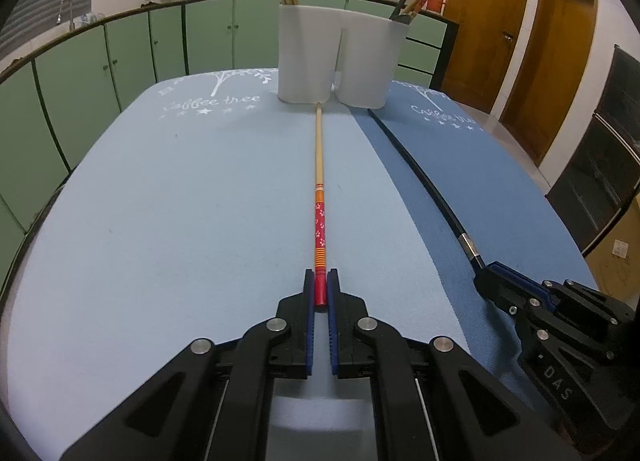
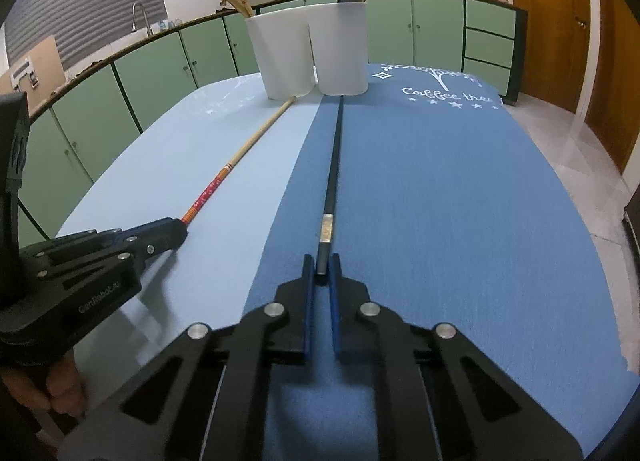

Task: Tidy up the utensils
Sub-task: 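Lift both chopsticks and carry them over the white holder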

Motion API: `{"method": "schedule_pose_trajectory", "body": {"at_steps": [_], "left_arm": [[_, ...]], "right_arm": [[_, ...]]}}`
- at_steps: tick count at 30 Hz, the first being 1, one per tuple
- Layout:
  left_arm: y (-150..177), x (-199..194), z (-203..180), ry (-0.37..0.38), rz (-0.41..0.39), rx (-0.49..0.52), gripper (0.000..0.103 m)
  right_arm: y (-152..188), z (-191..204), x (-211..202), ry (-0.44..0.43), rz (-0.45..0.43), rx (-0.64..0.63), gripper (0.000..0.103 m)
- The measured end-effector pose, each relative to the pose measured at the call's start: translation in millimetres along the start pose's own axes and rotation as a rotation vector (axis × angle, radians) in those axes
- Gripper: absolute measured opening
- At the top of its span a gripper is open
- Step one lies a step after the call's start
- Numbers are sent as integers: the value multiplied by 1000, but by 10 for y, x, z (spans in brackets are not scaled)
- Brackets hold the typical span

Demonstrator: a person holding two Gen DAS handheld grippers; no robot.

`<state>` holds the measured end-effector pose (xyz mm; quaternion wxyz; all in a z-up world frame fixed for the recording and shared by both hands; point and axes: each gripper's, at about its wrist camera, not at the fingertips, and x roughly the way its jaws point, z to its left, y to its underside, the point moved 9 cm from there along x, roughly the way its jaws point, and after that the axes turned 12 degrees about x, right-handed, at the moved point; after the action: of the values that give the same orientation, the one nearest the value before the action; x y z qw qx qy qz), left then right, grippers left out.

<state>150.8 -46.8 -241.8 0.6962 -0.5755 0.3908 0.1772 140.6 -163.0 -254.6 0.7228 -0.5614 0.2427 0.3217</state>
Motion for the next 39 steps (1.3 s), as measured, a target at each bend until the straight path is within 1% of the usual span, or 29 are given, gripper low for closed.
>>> {"method": "schedule_pose_trajectory", "body": {"at_steps": [5, 9, 14, 17, 24, 29, 34, 39], "left_arm": [[-37, -42, -13, 14, 7, 2, 6], [-148, -182, -2, 7, 4, 35, 6], [-390, -489, 34, 2, -40, 65, 6], [-548, -674, 76, -5, -77, 68, 6], [-893, -997, 179, -6, -138, 60, 6], [-1055, -1163, 227, -7, -164, 61, 6], [-1163, -1223, 263, -6, -194, 48, 6], [-1308, -1282, 253, -11, -229, 59, 6]], "right_arm": [[-30, -14, -31, -8, 10, -1, 6], [-157, 26, -207, -36, -10, -5, 6], [-422, 100, -488, -75, -68, -17, 6], [-618, 125, -663, -100, -108, -10, 6], [-1121, 130, -1006, -134, -195, 1, 6], [-1337, 149, -1100, -146, -228, 5, 6], [-1416, 208, -1098, -163, -225, 6, 6], [-1578, 322, -1131, -182, -241, -6, 6]]}}
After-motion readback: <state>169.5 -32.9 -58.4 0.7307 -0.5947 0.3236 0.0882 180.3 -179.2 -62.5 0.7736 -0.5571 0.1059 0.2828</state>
